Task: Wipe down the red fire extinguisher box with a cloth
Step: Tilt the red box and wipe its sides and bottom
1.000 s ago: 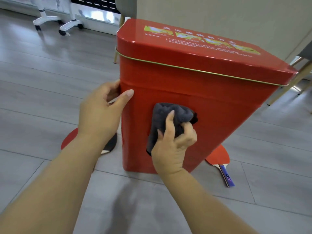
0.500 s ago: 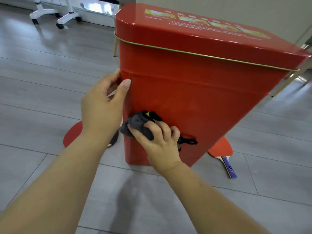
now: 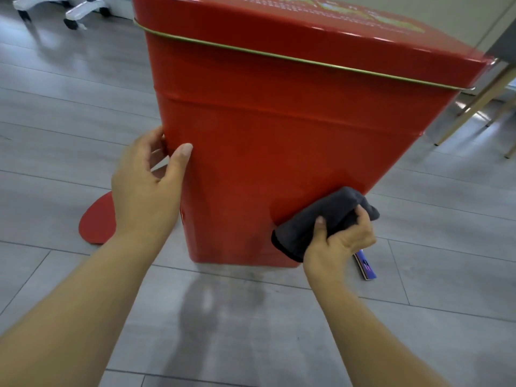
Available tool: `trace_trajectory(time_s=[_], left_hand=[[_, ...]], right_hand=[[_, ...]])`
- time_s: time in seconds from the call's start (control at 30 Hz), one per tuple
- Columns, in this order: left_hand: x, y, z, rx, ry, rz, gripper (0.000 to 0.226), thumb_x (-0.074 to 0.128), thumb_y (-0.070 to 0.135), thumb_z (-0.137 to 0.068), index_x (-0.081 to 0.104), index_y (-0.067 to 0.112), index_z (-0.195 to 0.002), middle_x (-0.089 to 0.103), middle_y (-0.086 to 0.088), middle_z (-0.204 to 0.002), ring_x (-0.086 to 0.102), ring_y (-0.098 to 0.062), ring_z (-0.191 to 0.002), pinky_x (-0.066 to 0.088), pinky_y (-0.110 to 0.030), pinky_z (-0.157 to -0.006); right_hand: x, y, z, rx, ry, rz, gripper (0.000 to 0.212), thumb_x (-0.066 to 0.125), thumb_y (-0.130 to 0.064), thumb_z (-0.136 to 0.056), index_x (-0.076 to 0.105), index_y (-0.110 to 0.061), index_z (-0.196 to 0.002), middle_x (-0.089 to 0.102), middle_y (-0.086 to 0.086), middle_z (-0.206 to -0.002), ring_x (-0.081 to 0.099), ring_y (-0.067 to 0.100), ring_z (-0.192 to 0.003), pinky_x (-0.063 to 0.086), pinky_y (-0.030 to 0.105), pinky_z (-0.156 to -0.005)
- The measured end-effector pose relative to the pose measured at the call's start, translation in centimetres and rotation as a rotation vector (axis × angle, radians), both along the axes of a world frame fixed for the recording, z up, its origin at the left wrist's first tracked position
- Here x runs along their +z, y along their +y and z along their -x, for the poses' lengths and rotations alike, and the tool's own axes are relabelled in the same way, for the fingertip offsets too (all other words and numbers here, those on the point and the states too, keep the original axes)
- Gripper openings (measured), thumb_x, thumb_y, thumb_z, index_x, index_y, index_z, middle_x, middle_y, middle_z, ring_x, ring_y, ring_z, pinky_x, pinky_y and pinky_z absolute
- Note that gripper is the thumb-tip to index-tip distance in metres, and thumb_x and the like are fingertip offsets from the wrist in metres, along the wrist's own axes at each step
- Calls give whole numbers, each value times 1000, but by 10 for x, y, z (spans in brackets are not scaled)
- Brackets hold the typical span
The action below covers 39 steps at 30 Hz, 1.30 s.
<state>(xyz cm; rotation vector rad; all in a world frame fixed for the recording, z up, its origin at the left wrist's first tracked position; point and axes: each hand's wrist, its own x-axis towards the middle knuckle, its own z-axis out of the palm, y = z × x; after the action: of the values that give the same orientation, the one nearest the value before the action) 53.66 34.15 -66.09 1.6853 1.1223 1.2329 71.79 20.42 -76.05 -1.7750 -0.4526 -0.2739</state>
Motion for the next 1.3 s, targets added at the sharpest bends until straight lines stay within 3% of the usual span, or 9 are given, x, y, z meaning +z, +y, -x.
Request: trace_trajectory(time_s=[0.17, 0.27, 0.4, 0.6, 0.7, 0.87, 1.07, 1.2, 1.3], left_hand=[[-1, 1, 2, -18, 11, 21, 40, 59, 45, -87, 54, 31, -124, 59, 12, -122, 58, 1, -104, 42, 4, -72], [3, 4, 6, -30, 8, 56, 34, 63, 45, -84, 58, 31, -115, 64, 17, -109, 61, 8, -95, 43, 3, -70], [6, 10, 11, -50, 4, 96, 29, 68, 44, -80, 61, 33, -106, 64, 26, -94, 61, 16, -84, 47, -1, -70], [6, 15, 13, -65, -3, 99, 23, 70, 40, -79, 61, 34, -100, 64, 26, -88, 61, 17, -80, 45, 0, -67], [3, 15, 13, -73, -13, 109, 25, 69, 40, -80, 60, 33, -102, 65, 23, -91, 63, 13, -84, 48, -3, -71], [-1, 13, 9, -79, -74, 141, 29, 69, 39, -81, 59, 29, -106, 68, 15, -98, 65, 6, -90, 51, -9, -76], [-8, 14, 10, -90, -86, 139, 30, 69, 39, -81, 57, 32, -108, 67, 12, -110, 63, 0, -101, 52, -15, -81], [-17, 12, 5, -52, -123, 129, 29, 67, 38, -83, 56, 29, -108, 64, 8, -117, 62, 2, -102, 48, -5, -73], [-25, 8, -2, -18, -171, 111, 27, 65, 39, -85, 54, 30, -109, 61, 4, -120, 61, 2, -104, 48, -8, -78]], right_hand=[[-7, 7, 1, -7, 4, -49, 65, 54, -8, -79, 26, 2, -138, 19, 22, -132, 23, 30, -132, 29, 49, -111], [-6, 16, 11, -20, -64, -33, 63, 52, -7, -79, 29, 3, -137, 20, 29, -132, 17, 23, -129, 24, 51, -113], [-18, 30, 33, 142, -379, 72, 50, 49, -16, -81, 33, -20, -129, 21, 19, -129, 24, 21, -120, 25, 36, -107], [-26, 72, 76, 206, -762, 222, 45, 55, -7, -85, 47, -27, -123, 31, 9, -118, 34, 34, -102, 40, 49, -92], [-28, 85, 92, 290, -901, 278, 32, 36, -14, -95, 50, -32, -117, 33, 7, -113, 33, 31, -100, 44, 47, -84], [-57, 94, 100, 397, -1065, 486, 47, 60, -12, -72, 64, -36, -112, 36, 2, -114, 37, 29, -98, 38, 48, -81], [-60, 72, 87, 367, -1023, 505, 46, 22, -14, -96, 56, -38, -115, 40, 2, -111, 43, 29, -96, 45, 48, -79], [-60, 51, 62, 221, -939, 424, 38, 46, -8, -93, 52, -38, -114, 38, 4, -110, 41, 30, -97, 45, 46, -81], [-64, 30, 36, 122, -778, 372, 56, 69, 3, -75, 51, -31, -115, 38, 10, -113, 43, 34, -98, 46, 46, -86]])
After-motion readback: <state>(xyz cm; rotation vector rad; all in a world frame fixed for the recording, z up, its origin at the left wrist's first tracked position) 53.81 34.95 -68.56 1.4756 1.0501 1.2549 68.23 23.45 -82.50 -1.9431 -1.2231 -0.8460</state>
